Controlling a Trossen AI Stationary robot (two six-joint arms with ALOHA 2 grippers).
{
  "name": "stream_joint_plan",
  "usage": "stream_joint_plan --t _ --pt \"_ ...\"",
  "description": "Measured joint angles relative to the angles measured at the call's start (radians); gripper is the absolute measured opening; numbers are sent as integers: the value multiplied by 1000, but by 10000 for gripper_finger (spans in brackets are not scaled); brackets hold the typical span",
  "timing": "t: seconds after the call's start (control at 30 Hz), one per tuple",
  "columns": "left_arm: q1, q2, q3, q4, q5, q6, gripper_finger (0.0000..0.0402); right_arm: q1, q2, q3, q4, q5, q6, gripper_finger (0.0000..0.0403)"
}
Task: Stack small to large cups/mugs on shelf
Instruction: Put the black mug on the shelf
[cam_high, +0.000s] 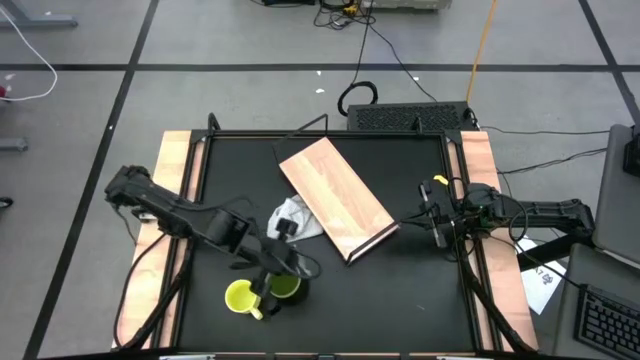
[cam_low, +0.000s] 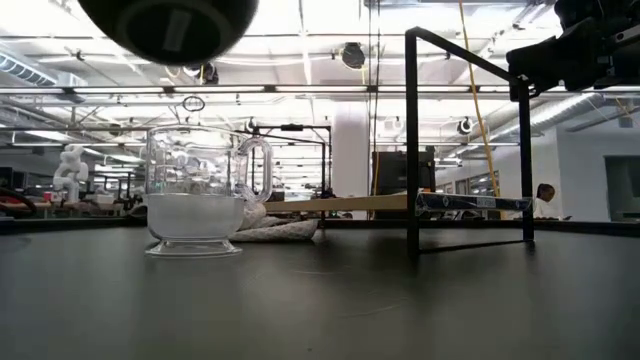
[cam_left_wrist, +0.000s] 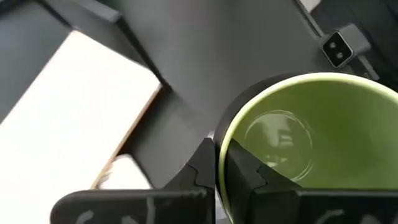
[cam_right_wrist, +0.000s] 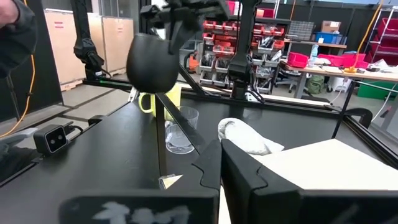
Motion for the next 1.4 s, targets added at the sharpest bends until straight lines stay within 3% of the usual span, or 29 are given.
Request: stream_joint_plan --t 0.43,0.7,1.07,1.4 --pt "-12 -247 -232 58 -106 -64 12 0 0 0 0 0 0 0" --pt "16 -365 -390 133 -113 -121 12 0 0 0 8 0 0 0" --pt "126 -374 -407 142 -77 -112 12 0 0 0 15 0 0 0" --pt "324 -370 -407 142 71 -44 12 0 0 0 15 0 -2 0"
